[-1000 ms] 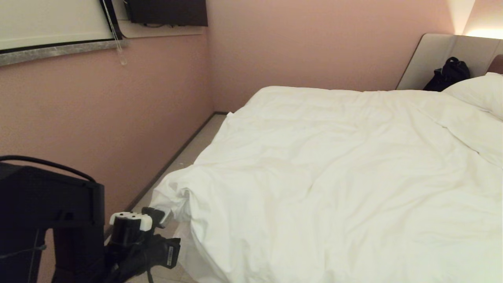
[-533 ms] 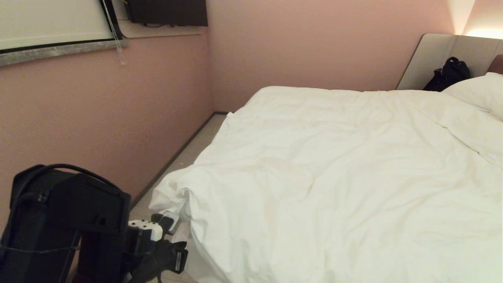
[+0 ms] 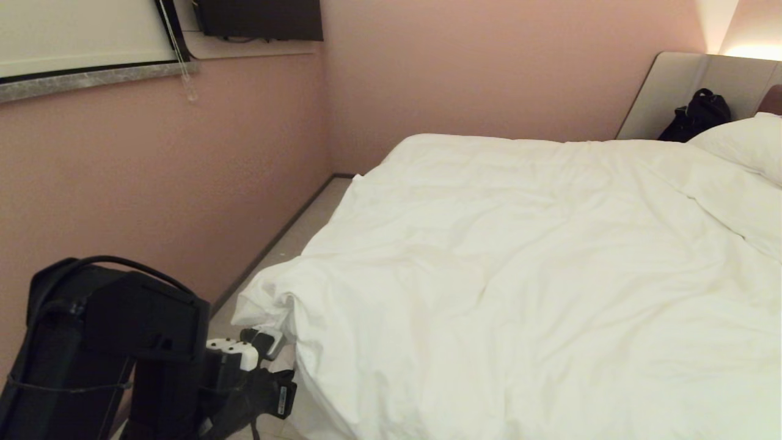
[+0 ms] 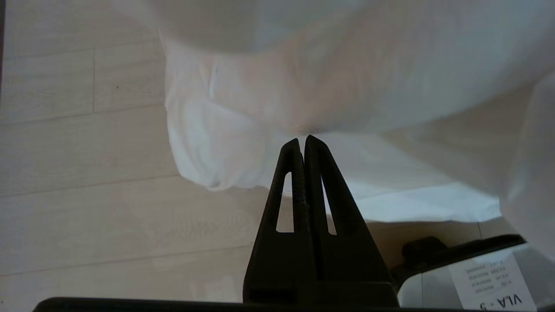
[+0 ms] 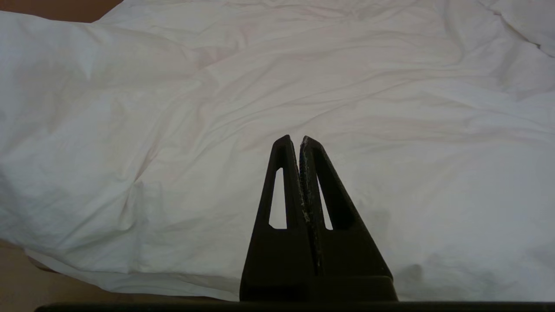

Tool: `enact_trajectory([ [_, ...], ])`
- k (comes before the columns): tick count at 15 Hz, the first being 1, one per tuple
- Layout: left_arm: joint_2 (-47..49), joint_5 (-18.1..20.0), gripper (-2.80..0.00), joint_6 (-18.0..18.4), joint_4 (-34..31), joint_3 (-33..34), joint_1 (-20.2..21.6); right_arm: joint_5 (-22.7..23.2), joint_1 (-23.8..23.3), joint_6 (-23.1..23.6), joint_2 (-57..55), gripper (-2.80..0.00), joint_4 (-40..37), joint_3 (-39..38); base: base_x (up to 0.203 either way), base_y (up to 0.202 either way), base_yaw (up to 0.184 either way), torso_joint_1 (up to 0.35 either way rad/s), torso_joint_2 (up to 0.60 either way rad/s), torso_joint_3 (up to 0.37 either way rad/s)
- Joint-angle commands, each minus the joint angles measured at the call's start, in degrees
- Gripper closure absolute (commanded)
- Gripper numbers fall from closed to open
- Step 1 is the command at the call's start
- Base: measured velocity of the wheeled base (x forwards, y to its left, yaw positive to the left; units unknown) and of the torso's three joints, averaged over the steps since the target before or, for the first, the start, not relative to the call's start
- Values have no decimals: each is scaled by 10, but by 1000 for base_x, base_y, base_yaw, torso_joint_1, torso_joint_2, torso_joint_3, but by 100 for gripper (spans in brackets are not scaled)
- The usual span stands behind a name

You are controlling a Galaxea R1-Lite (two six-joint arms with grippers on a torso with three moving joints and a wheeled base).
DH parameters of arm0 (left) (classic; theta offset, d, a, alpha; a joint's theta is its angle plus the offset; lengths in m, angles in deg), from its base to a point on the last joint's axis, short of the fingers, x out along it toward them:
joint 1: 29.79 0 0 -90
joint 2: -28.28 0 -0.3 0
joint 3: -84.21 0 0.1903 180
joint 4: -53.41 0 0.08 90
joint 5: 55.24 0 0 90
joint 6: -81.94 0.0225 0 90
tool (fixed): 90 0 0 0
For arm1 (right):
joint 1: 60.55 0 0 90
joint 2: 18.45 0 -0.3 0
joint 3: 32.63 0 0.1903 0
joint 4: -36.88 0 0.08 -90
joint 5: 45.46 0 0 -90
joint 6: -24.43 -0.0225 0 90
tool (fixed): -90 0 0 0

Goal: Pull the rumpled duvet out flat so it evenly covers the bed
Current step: Flatten the corners of the folded blanket

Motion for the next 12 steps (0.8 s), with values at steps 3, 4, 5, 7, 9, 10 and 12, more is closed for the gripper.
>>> enact_trajectory([
  [3, 2, -1, 0, 0, 14, -10, 0, 0, 0, 0, -1, 0, 0, 0, 0, 0, 0, 0, 0, 0],
  [4, 2, -1, 0, 0, 14, -14, 0, 0, 0, 0, -1, 0, 0, 0, 0, 0, 0, 0, 0, 0],
  [5, 5, -1, 0, 0, 14, -19, 0, 0, 0, 0, 0, 0, 0, 0, 0, 0, 0, 0, 0, 0],
  [7, 7, -1, 0, 0, 14, -24, 0, 0, 0, 0, 0, 0, 0, 0, 0, 0, 0, 0, 0, 0],
  [9, 10, -1, 0, 0, 14, -27, -2, 0, 0, 0, -1, 0, 0, 0, 0, 0, 0, 0, 0, 0],
  [10, 11, -1, 0, 0, 14, -27, -3, 0, 0, 0, 0, 0, 0, 0, 0, 0, 0, 0, 0, 0],
  [12, 12, 0, -280, -1, 15, -27, -3, 0, 0, 0, 0, 0, 0, 0, 0, 0, 0, 0, 0, 0],
])
